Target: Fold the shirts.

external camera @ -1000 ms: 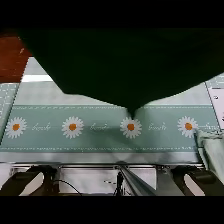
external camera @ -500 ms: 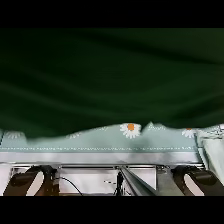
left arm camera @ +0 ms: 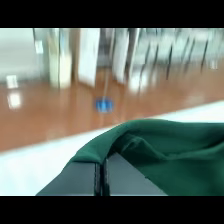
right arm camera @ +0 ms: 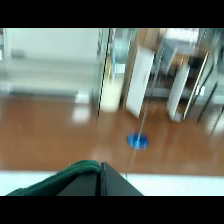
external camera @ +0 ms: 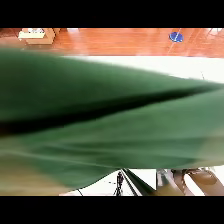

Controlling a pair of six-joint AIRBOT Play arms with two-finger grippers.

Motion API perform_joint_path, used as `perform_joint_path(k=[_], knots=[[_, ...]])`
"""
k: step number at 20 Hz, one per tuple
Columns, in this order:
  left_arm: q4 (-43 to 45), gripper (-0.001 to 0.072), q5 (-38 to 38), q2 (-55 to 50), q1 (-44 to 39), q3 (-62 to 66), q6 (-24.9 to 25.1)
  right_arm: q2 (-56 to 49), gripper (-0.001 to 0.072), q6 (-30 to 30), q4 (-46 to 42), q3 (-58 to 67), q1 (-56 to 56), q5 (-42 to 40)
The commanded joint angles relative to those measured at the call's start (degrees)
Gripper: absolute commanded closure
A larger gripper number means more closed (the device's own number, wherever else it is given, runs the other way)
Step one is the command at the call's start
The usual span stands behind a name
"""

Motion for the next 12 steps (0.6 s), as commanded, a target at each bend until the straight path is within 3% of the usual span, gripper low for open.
perform_joint_path(k=[1, 4, 6, 12], knots=[[0.02, 0.0689, -5.53, -2.12, 0.02, -3.80, -1.79, -2.80, 0.0690, -0.39, 0.72, -4.98, 0.07, 4.96], [0.07, 0.0689, -5.68, -6.03, 0.02, -11.91, 2.95, -8.98, 0.0690, -1.16, 1.70, -14.40, 0.07, 4.98], [0.94, 0.0689, -4.39, -8.76, 0.02, -18.97, 6.27, -14.47, 0.0690, -1.81, 1.49, -18.60, 0.07, 0.31], [6.99, 0.0688, 14.75, -19.28, 0.02, -36.26, 15.26, -33.46, 0.0690, -2.84, 1.68, -19.08, 0.07, -16.85]])
